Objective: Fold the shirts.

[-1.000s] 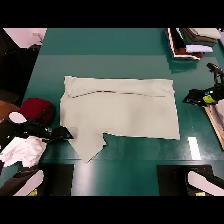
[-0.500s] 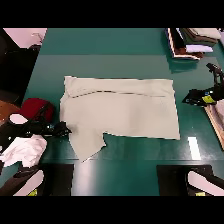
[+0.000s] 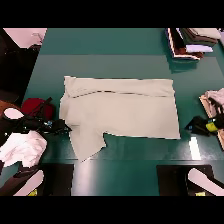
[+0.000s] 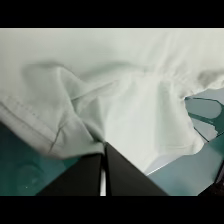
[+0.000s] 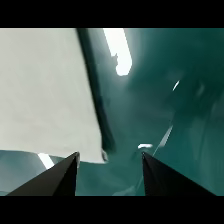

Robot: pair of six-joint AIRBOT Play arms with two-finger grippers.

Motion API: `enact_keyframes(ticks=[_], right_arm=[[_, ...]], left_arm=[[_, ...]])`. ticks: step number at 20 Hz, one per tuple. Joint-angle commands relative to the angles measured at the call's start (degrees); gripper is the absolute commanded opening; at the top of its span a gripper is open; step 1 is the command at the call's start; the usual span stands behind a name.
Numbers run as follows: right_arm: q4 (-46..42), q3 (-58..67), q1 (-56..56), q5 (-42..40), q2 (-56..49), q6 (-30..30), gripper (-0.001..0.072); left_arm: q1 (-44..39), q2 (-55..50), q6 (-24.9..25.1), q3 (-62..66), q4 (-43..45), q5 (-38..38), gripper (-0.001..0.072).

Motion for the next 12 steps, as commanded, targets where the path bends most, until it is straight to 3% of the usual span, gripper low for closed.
enact_keyframes(ticks=[1,4,8,9,12], right_arm=[[3.0,-7.9,-4.5,-1.1,0.2,-3.7,0.0442],[9.0,-10.6,-4.1,-4.4,0.2,-5.0,0.0438],[10.2,-10.4,0.3,-5.7,0.1,-4.9,0.0424],[9.9,-10.4,1.9,-5.6,0.1,-4.9,0.0358],[7.2,-10.3,4.7,-4.7,0.2,-5.0,0.0072]], left_arm=[[0.0,0.0,0.3,0.5,-0.2,0.4,0.0034],[0.0,0.0,0.3,0.5,-0.2,0.9,0.0034],[0.0,0.0,0.3,0.5,-0.2,1.1,0.0034],[0.0,0.0,0.3,0.5,-0.2,1.1,0.0034],[0.0,0.0,1.1,0.6,0.1,-0.3,0.0033]])
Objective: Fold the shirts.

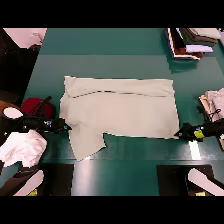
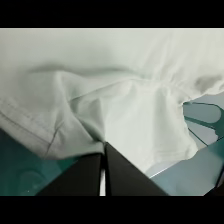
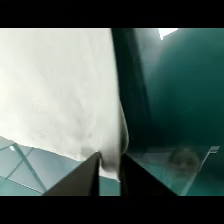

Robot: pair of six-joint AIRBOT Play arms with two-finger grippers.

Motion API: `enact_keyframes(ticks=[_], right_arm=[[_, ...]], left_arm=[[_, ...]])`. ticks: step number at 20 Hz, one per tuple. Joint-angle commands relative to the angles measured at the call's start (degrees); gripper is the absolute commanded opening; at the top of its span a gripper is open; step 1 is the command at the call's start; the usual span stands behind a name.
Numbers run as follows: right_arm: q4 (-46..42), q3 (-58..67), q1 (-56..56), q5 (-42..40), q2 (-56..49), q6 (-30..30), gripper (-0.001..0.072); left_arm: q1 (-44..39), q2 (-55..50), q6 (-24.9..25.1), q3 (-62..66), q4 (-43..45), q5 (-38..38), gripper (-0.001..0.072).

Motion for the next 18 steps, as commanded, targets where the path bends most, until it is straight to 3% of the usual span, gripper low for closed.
enact_keyframes(ticks=[1,4,7,10,14,18], right_arm=[[-3.5,0.7,3.2,2.4,0.1,-0.1,0.0017],[-11.5,5.0,3.0,9.3,2.4,1.6,0.0015],[-19.0,7.9,1.0,16.0,10.1,3.5,0.0015],[-23.1,8.7,-1.3,20.4,18.1,4.3,0.0015],[-18.1,8.8,1.7,15.1,22.8,6.0,0.0015],[-14.6,14.3,8.3,7.3,15.4,8.8,0.0015]], left_arm=[[0.0,0.1,0.9,0.5,0.8,-2.5,0.0032],[0.0,0.9,0.7,3.1,1.7,-8.3,0.0031],[0.0,8.1,-0.9,3.2,1.9,-13.0,0.0031],[0.0,14.8,-6.1,3.4,-2.2,-19.1,0.0033],[0.0,14.7,-6.1,9.4,-5.7,-13.0,0.0033],[0.0,5.9,-2.4,19.1,-5.4,-5.8,0.0033]])
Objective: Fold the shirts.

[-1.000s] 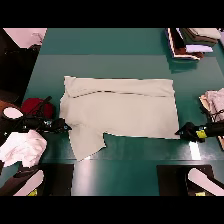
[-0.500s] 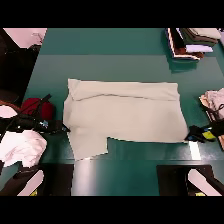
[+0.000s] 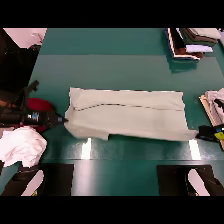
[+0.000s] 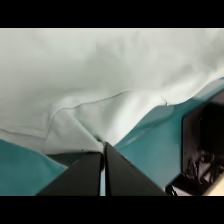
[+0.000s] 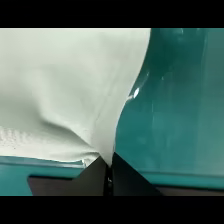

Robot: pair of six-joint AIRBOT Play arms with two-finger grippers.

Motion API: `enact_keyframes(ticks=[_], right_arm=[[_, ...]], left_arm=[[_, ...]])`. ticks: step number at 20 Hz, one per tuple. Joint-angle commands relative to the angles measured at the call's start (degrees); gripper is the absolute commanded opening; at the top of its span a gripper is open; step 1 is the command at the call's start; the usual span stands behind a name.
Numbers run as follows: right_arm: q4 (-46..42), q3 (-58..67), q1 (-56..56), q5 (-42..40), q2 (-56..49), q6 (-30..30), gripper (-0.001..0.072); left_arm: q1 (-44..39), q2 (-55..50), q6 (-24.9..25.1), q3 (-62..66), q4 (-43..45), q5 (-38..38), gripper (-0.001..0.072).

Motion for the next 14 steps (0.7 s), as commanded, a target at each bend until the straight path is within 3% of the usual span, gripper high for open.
enact_keyframes(ticks=[1,10,14], right_arm=[[2.6,5.8,5.2,-7.2,-6.0,3.4,0.0015],[2.6,28.0,13.0,-10.4,-33.0,5.4,0.0016],[7.8,34.7,12.1,-10.7,-40.5,5.7,0.0016]], left_arm=[[0.0,-7.3,3.1,7.6,-0.6,6.1,0.0033],[0.0,-34.5,7.7,20.4,-2.5,14.9,0.0034],[-0.7,-42.3,9.3,26.8,-2.9,17.1,0.0034]])
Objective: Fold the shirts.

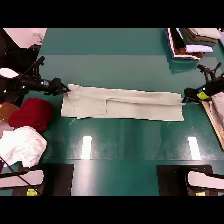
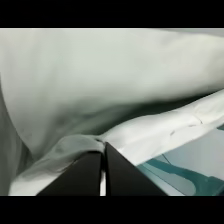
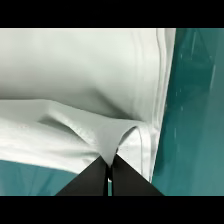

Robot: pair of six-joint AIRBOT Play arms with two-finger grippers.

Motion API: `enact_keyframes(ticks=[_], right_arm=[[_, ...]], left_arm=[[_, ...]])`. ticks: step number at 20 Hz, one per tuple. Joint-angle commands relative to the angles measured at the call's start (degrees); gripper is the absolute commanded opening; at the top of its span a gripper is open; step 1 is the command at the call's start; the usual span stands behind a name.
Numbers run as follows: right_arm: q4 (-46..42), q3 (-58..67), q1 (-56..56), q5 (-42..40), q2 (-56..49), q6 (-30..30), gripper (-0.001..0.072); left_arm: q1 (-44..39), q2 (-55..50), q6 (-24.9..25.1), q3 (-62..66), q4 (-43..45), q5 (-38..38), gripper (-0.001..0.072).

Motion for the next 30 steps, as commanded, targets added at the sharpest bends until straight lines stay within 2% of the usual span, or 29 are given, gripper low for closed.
enact_keyframes(ticks=[1,3,4,5,6,7,8,9,10,11,12,13,16,18,24,27,28,30], right_arm=[[4.7,6.2,-0.2,-0.7,-7.0,0.4,0.0017],[6.7,8.2,-0.2,-2.3,-9.2,0.4,0.0020],[7.2,9.2,-0.2,-3.3,-10.1,0.4,0.0137],[7.1,10.5,-0.2,-3.5,-10.8,0.4,0.0532],[7.0,11.6,-0.4,-3.2,-11.4,0.4,0.0652],[6.7,12.2,-0.8,-2.9,-11.5,0.3,0.0651],[6.6,12.2,-1.8,-1.9,-11.3,0.3,0.0641],[6.7,12.1,-3.1,0.1,-11.1,-0.7,0.0548],[6.7,12.1,-4.6,3.4,-11.1,-2.7,0.0486],[7.1,12.0,-6.3,6.8,-11.1,-4.6,0.0479],[7.1,12.0,-7.9,9.5,-11.1,-5.6,0.0479],[7.1,12.0,-9.5,11.3,-11.1,-6.1,0.0479],[8.4,10.4,-14.3,12.7,-11.1,-6.8,0.0496],[14.2,5.5,-17.0,11.0,-11.1,-9.3,0.0593],[24.5,-9.0,-18.3,0.4,-11.6,-16.1,0.0591],[27.1,-11.8,-16.1,-1.8,-11.6,-20.0,0.0590],[27.7,-11.8,-15.3,-2.7,-11.6,-20.7,0.0556],[28.9,-11.7,-14.0,-4.7,-11.6,-20.7,0.0547]], left_arm=[[-1.1,-6.6,2.2,5.3,-0.3,3.7,0.0035],[-3.1,-7.5,2.4,7.0,-0.3,7.6,0.0036],[-4.2,-7.6,2.4,7.6,0.0,10.2,0.0064],[-4.9,-7.6,2.3,8.1,0.0,12.7,0.0319],[-5.2,-7.6,2.1,8.7,-0.1,13.5,0.0564],[-5.2,-7.6,1.7,9.9,0.0,12.5,0.0585],[-5.1,-7.6,1.7,11.4,0.1,9.9,0.0584],[-5.0,-7.5,1.8,13.0,0.3,6.3,0.0583],[-5.0,-7.5,1.8,14.3,1.0,2.6,0.0581],[-5.0,-7.5,1.9,15.4,1.1,-1.3,0.0393],[-5.1,-7.5,1.9,15.8,1.0,-4.3,0.0144],[-5.2,-7.5,2.1,15.8,1.0,-6.3,0.0043],[-5.2,-7.5,1.8,15.8,1.0,-8.8,0.0043],[-5.4,-7.5,1.2,15.8,0.9,-9.2,0.0043],[-12.3,-7.6,0.2,15.8,2.6,-6.5,0.0035],[-17.3,-7.6,-2.7,15.8,5.1,-3.4,0.0034],[-18.7,-7.6,-2.9,15.8,5.2,-1.9,0.0034],[-21.1,-7.7,-5.6,15.8,5.2,1.5,0.0034]])
